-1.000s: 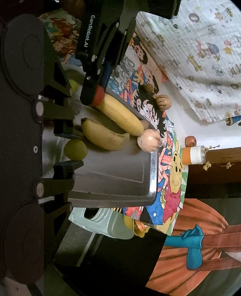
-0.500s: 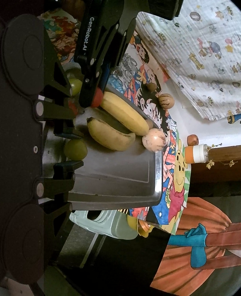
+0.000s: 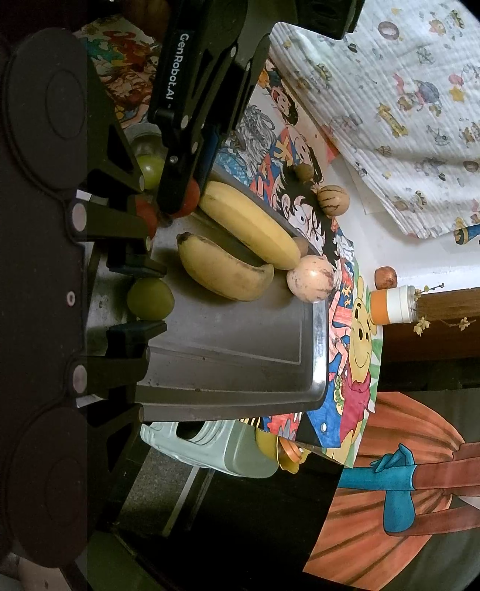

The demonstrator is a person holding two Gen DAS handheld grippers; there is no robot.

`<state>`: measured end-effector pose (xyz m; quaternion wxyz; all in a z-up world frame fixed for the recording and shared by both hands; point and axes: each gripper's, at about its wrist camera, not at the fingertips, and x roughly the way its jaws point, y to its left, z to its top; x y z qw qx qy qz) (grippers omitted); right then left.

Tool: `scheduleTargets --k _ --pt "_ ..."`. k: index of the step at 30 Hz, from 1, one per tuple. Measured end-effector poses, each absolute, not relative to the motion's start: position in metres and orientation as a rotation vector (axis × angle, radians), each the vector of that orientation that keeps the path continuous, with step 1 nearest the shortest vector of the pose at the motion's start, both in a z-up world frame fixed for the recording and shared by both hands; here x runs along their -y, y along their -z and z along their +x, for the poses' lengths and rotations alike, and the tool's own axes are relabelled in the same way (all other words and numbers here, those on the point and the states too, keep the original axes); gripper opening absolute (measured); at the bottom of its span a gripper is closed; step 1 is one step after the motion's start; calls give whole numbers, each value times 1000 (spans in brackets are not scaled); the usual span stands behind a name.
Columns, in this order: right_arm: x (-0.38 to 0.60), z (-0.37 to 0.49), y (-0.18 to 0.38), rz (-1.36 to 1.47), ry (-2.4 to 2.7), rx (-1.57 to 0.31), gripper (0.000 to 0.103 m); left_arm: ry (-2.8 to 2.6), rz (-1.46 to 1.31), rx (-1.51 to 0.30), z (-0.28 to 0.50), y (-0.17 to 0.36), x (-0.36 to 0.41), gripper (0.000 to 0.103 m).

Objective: Organize fruits
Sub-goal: 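Open both tools to drop the fruits in the tray and lift away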

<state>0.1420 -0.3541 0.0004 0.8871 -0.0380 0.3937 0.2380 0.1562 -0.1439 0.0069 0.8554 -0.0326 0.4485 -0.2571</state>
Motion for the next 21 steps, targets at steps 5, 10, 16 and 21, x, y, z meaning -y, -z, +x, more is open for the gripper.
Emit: scheduleTargets --k 5,10,16,21 --pt "354 142 0 -77 -494 -819 27 537 -72 -949 157 -6 144 31" --pt "355 143 -1 -75 -493 -819 29 541 -83 -955 158 -5 143 37" --pt "359 140 -9 -84 -437 -796 47 551 -100 -967 156 -10 139 57" --pt "363 135 -20 -85 -401 -768 55 531 -121 -934 150 -22 127 64"
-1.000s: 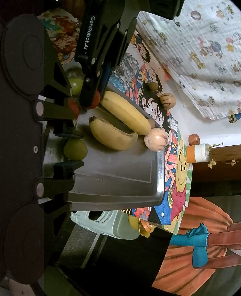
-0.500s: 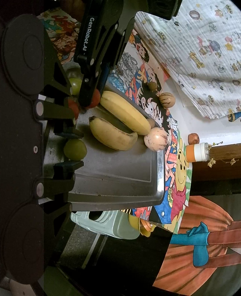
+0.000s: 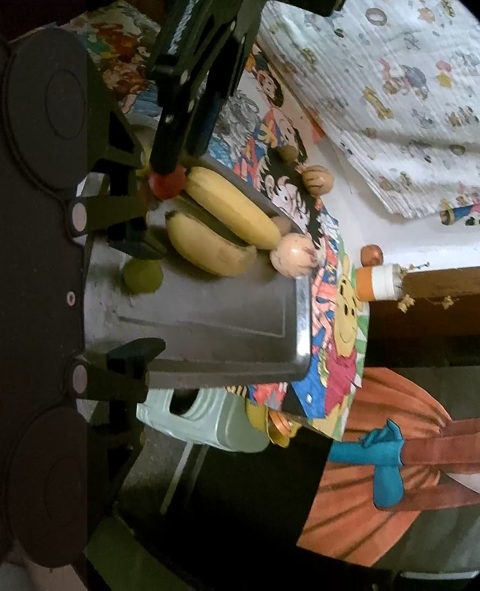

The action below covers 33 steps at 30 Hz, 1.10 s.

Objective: Organize fruits
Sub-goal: 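Open both tools to drop the fruits in the tray and lift away, then move both tools toward the brown round fruits lying on the posters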

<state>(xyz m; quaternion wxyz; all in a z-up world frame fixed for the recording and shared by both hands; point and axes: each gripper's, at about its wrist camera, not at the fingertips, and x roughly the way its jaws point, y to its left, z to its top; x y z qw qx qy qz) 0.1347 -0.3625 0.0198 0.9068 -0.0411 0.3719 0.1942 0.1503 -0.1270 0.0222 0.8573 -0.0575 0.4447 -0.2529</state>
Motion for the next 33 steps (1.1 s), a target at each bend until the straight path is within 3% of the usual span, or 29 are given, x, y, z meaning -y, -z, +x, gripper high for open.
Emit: scheduleTargets --k 13,24,33 --pt "352 107 -54 -82 -402 -705 102 453 -125 -841 127 -46 91 103" --pt "323 72 -61 -74 -422 -786 102 416 -40 -826 99 -46 56 103" --pt "293 58 -47 -88 -451 -957 102 390 -5 -837 77 -42 27 103"
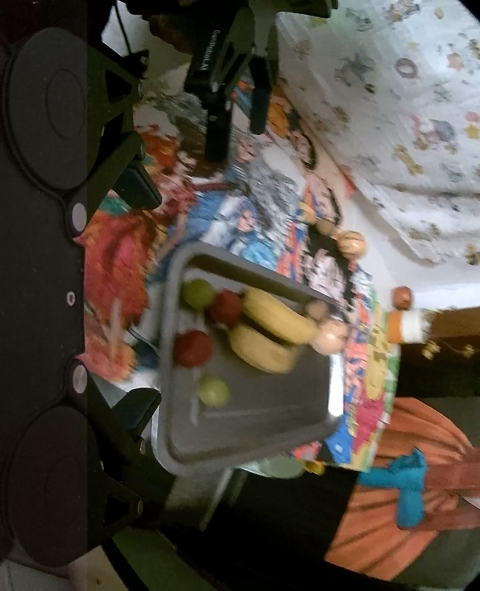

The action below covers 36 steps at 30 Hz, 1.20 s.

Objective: Organize fruits
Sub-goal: 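Move both tools toward the brown round fruits lying on the posters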

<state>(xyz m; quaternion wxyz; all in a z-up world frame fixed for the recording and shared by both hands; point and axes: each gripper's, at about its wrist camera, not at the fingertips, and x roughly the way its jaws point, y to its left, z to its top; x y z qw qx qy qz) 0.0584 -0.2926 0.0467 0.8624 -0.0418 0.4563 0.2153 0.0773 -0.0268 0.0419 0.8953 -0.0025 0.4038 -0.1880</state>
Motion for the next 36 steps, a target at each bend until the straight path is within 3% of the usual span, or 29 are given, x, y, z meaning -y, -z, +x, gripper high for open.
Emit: scheduleTargets --k 14,32,36 --pt "243 88 -57 -198 -580 -933 102 241 -49 -827 80 -45 -29 103" --pt "200 228 -141 -159 -625 -749 102 172 -38 -692 143 -75 -28 103" --pt "194 275 -141 -68 -616 -783 102 157 -35 -678 165 -76 -22 103"
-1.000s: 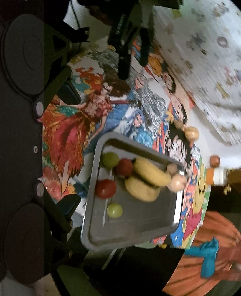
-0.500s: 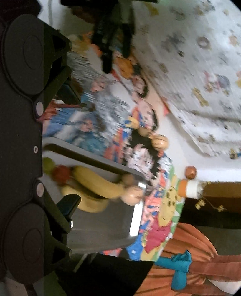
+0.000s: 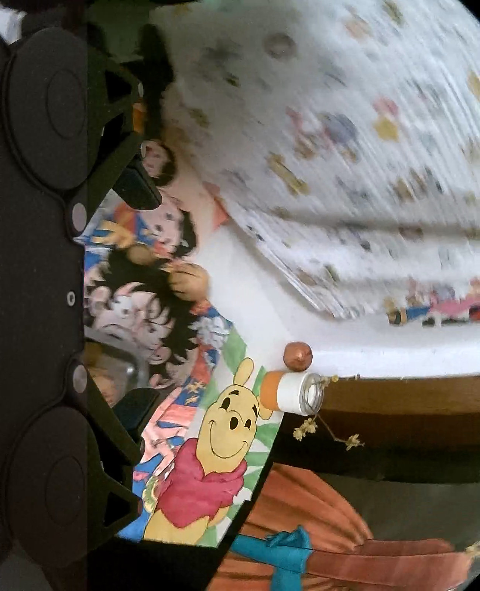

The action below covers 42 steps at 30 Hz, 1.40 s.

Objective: Organize fruits
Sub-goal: 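Move both tools toward the brown round fruits lying on the posters, then close the right tool on the large brown fruit while the left grasps a nut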

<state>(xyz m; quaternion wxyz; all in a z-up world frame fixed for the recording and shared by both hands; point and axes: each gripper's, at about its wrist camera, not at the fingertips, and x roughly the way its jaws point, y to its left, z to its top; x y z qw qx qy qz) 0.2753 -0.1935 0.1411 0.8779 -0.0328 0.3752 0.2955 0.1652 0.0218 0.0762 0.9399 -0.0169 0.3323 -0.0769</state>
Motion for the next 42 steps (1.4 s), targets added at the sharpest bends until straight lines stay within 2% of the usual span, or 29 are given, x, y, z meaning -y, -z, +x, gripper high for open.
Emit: scheduleTargets --k 12,15,22,31,42 --pt "163 364 -71 164 -642 -985 102 88 -113 -733 224 -40 -12 103" --pt "162 376 -53 219 -608 -998 98 72 -154 -741 232 -28 -14 101" --pt "148 397 -23 273 -634 -1024 85 54 -144 -702 243 -10 -6 89" --pt "115 405 -10 213 -669 -1012 77 76 -132 -716 254 9 1 66" --pt "100 408 6 165 -669 -1035 66 68 -122 -717 263 16 0 46"
